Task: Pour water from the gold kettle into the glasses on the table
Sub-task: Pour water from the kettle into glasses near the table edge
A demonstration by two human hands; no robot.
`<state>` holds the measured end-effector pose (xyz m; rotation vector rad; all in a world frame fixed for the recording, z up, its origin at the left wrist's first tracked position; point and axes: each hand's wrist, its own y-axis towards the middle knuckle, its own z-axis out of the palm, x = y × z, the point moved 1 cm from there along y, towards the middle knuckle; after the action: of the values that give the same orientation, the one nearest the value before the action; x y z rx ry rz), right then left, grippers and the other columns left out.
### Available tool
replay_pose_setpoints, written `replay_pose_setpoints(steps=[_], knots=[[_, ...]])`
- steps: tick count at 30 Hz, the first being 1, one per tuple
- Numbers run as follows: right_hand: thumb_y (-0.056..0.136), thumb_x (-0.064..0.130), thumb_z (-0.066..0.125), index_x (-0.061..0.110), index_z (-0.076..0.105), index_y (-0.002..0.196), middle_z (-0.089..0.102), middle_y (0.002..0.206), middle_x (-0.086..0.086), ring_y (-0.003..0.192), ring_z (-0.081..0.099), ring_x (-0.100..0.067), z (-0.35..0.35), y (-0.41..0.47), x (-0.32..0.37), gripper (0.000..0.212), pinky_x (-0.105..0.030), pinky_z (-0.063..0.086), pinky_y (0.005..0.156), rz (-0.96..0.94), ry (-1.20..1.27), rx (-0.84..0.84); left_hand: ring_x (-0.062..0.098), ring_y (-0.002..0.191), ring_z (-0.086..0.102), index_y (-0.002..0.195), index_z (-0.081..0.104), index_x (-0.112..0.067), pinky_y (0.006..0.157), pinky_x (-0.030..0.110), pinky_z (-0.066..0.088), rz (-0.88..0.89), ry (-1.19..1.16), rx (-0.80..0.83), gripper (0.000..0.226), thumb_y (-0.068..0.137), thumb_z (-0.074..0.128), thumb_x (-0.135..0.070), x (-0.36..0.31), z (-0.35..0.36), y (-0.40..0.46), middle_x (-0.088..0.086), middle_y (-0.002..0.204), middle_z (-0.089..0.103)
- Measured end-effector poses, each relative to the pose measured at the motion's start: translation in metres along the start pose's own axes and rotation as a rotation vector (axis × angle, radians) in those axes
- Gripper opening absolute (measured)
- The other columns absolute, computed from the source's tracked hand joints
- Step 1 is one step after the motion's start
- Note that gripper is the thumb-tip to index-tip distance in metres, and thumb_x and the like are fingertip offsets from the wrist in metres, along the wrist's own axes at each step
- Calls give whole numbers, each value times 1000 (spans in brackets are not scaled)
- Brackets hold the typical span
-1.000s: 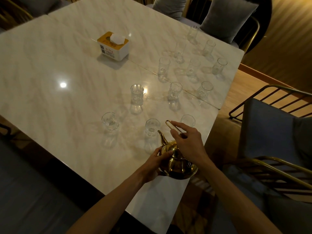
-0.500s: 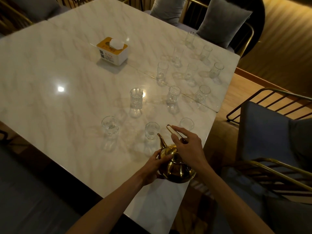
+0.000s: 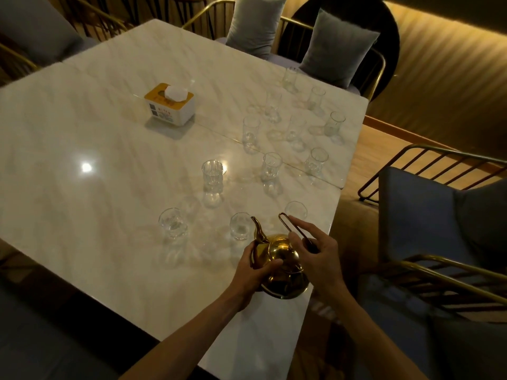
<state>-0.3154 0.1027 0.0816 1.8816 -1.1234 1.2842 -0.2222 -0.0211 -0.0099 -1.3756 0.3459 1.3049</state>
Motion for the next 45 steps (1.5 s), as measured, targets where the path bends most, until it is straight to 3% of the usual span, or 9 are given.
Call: replay_pose_setpoints(steps=[6,10,14,20,26,31,34,39,45], knots=[[88,35,65,27,63,131,65,133,4,104,71,-10,-9,3,16,44,-32,63,78,-24,53,-90,16,116,61,120,48,-48,88,42,61,58,44,51,65,69,87,-37,-26,7,5,-12,127,59],[92,25,66,22,63,132,64,133,2,105,71,-13,-17,9,23,40,-34,63,77,-45,70,-138,19,119,59,120,46,-50,81,38,63,51,68,107,65,70,87,-37,-43,16,11,-12,128,55],[94,15,65,17,63,132,70,123,-7,93,72,-9,-30,16,26,38,-23,61,70,-64,49,-190,20,117,61,119,46,-51,78,38,63,42,72,161,65,72,88,-37,-52,27,21,-10,128,56],[94,11,65,13,63,132,63,132,2,107,64,10,-53,24,21,38,-10,54,73,-80,24,-198,20,116,61,123,44,-52,76,36,62,20,77,203,68,72,86,-37,-53,51,30,-9,129,55],[94,13,65,15,63,131,65,130,1,111,64,4,-80,37,-1,38,-12,54,78,-67,13,-154,23,116,63,122,45,-51,81,45,63,-27,53,165,64,75,86,-34,-38,80,41,-7,128,58],[95,13,64,15,63,132,68,110,8,100,67,6,-98,47,-22,37,-12,55,70,-35,9,-100,24,114,65,134,43,-41,78,43,63,-74,40,122,72,76,86,-33,-24,100,52,-4,128,59],[95,15,64,17,62,134,66,120,7,104,65,7,-106,55,-36,38,-12,54,73,-20,-9,-61,16,104,65,137,41,-37,66,32,61,-110,21,99,71,80,83,-30,-17,112,58,-7,122,57],[96,19,64,23,62,134,63,133,4,107,64,4,-113,68,-51,38,-12,54,78,5,-28,5,12,96,65,141,38,-36,57,28,59,-177,-13,93,71,83,79,-32,-3,124,68,-8,122,54],[96,29,64,37,63,131,67,117,6,100,66,-8,-114,83,-62,36,-22,56,79,57,-90,51,17,104,63,139,39,-36,70,41,58,-238,-45,88,71,81,79,-38,9,132,77,-5,127,55]])
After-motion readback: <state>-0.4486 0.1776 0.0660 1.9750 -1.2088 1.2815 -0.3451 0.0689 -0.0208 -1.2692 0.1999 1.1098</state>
